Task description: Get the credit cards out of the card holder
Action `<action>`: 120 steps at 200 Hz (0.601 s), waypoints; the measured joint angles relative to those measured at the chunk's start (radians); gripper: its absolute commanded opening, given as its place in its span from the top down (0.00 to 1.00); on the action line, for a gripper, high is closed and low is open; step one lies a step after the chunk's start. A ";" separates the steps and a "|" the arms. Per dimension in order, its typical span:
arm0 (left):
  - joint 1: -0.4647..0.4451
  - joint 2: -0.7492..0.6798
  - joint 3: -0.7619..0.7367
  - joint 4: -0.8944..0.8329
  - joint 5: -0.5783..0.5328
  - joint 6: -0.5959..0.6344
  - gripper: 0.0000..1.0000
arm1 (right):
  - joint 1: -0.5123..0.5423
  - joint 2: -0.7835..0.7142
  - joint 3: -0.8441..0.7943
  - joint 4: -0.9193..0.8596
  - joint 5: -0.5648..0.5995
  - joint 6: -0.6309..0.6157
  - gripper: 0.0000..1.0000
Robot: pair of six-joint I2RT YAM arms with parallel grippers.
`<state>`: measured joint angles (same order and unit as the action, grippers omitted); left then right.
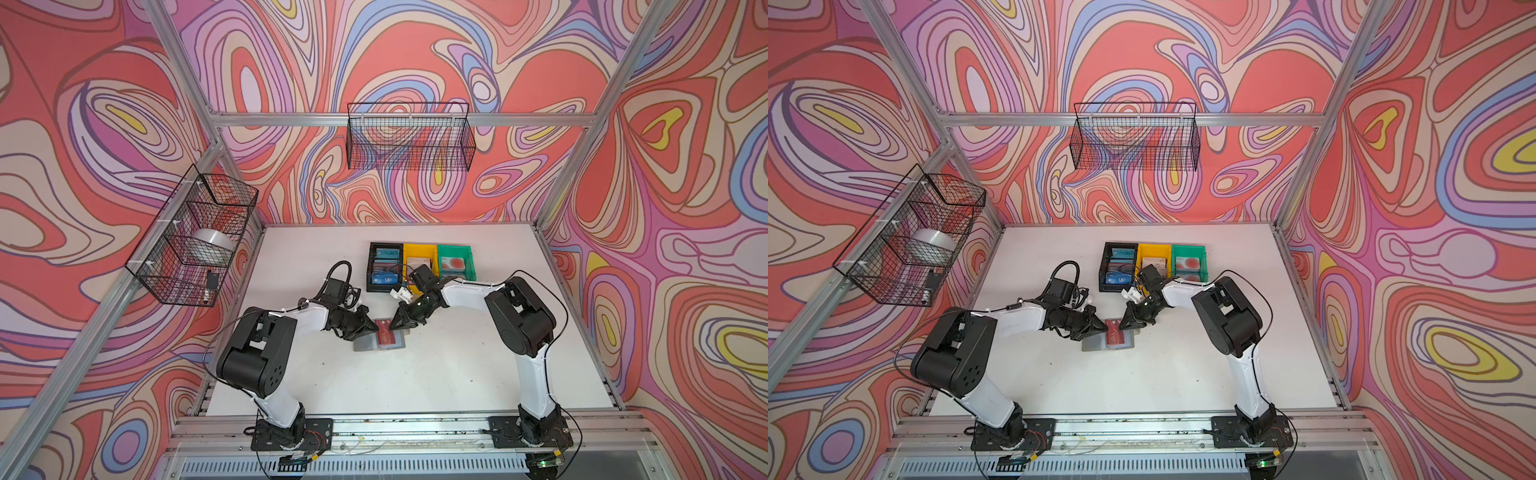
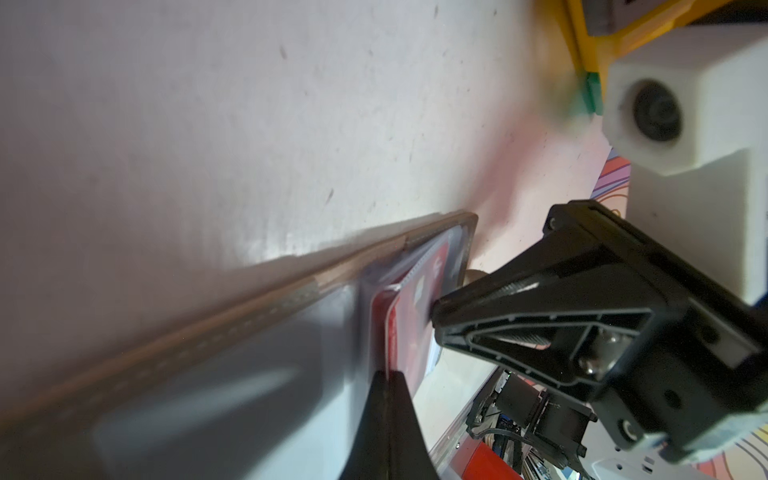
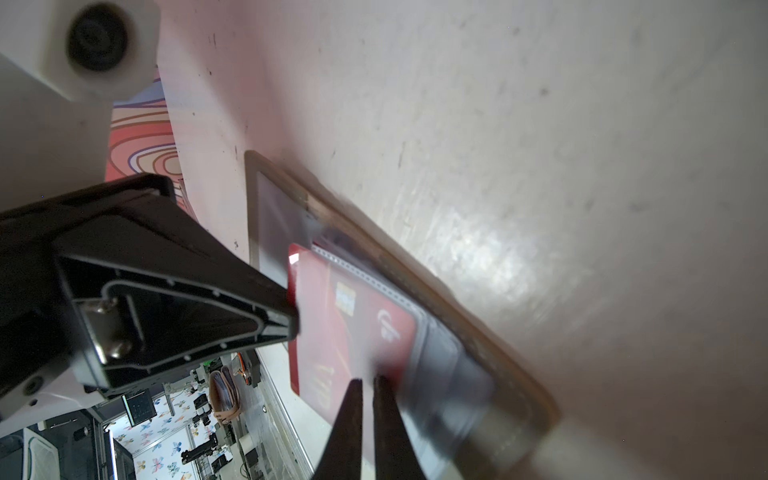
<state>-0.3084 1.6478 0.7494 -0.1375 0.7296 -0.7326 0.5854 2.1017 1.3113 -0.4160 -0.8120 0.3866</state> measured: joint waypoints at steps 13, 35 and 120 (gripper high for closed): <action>0.000 -0.018 -0.012 -0.006 -0.010 0.001 1.00 | 0.000 0.000 -0.002 0.000 0.005 0.000 0.89; 0.000 -0.026 -0.025 -0.010 -0.019 0.000 1.00 | 0.000 0.000 -0.002 0.000 0.005 0.000 0.89; 0.003 -0.033 -0.026 -0.033 -0.031 0.021 1.00 | -0.001 0.000 -0.005 0.002 0.008 0.001 0.89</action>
<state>-0.3050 1.6150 0.7231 -0.1707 0.6983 -0.7113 0.5846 2.1021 1.3064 -0.4145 -0.8043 0.3874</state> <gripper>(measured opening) 0.047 0.113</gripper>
